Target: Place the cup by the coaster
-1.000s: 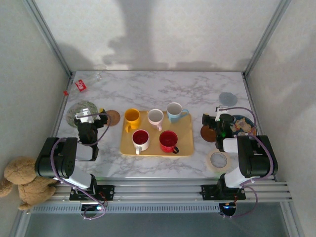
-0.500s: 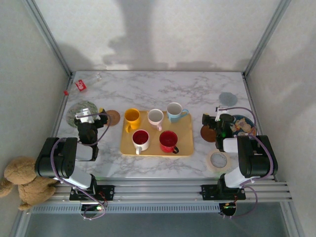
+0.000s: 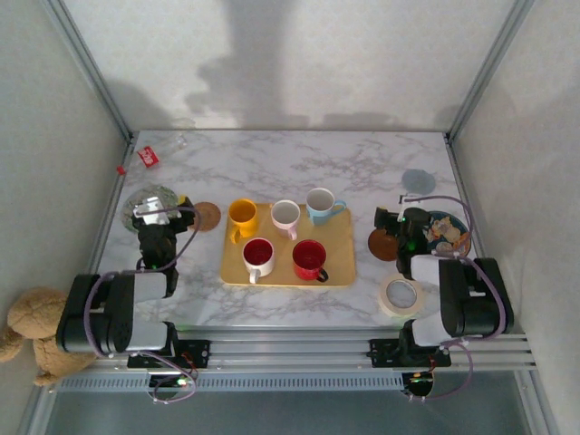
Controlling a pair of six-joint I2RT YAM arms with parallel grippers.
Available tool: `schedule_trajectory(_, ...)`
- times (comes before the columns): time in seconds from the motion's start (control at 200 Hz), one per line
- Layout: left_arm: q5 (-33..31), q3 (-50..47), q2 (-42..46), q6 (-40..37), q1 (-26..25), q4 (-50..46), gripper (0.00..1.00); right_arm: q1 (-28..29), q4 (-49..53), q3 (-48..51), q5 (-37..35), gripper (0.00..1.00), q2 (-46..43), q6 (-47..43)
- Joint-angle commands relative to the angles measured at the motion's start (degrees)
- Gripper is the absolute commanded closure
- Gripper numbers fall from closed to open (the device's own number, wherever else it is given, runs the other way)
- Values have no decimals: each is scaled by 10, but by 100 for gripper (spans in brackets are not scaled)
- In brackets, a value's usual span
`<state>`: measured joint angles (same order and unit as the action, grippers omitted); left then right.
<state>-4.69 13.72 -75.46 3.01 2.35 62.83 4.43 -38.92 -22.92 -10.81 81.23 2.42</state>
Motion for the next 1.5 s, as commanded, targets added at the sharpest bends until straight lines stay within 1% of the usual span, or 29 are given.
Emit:
schedule_trajectory(0.0, 3, 36, 57, -7, 2, -104, 0, 5, 76, -40, -32, 1, -55, 14)
schedule_trajectory(0.115, 23, 81, 103, -7, 1, -191, 0, 6, 180, -72, -31, 1, -117, 31)
schedule_trajectory(0.195, 19, 125, 120, -6, 1, -264, 0, 6, 257, -103, -18, 1, -157, 42)
schedule_trajectory(0.24, 14, 156, 126, -4, -1, -314, 0, 7, 299, -121, -8, 1, -177, 49)
schedule_trajectory(0.4, 36, 259, 141, -1, -9, -474, 0, 7, 439, -198, 40, 1, -221, 65)
schedule_trajectory(0.551, 38, 360, 124, 26, -17, -617, 0, 8, 523, -269, 106, 1, -220, 74)
schedule_trajectory(0.646, 26, 422, 104, 30, -27, -702, 0, 10, 569, -313, 143, 1, -207, 70)
schedule_trajectory(0.766, 19, 471, 86, 40, -41, -787, 0, 14, 605, -353, 188, 1, -191, 61)
schedule_trajectory(0.981, 24, 526, 38, 77, -58, -894, 0, 26, 641, -407, 253, 1, -155, 57)
schedule_trajectory(1.061, 14, 543, 16, 88, -63, -926, 0, 31, 637, -408, 260, 1, -147, 60)
schedule_trajectory(1.176, 26, 548, -6, 96, -65, -941, 1, 39, 623, -398, 275, 1, -139, 73)
schedule_trajectory(1.287, 22, 547, -25, 104, -65, -945, 3, 51, 616, -396, 279, 1, -133, 81)
schedule_trajectory(1.397, 33, 550, -47, 107, -65, -946, 9, 62, 611, -396, 279, 1, -128, 82)
schedule_trajectory(1.497, 53, 556, -73, 109, -65, -951, 17, 68, 612, -397, 279, 1, -119, 82)
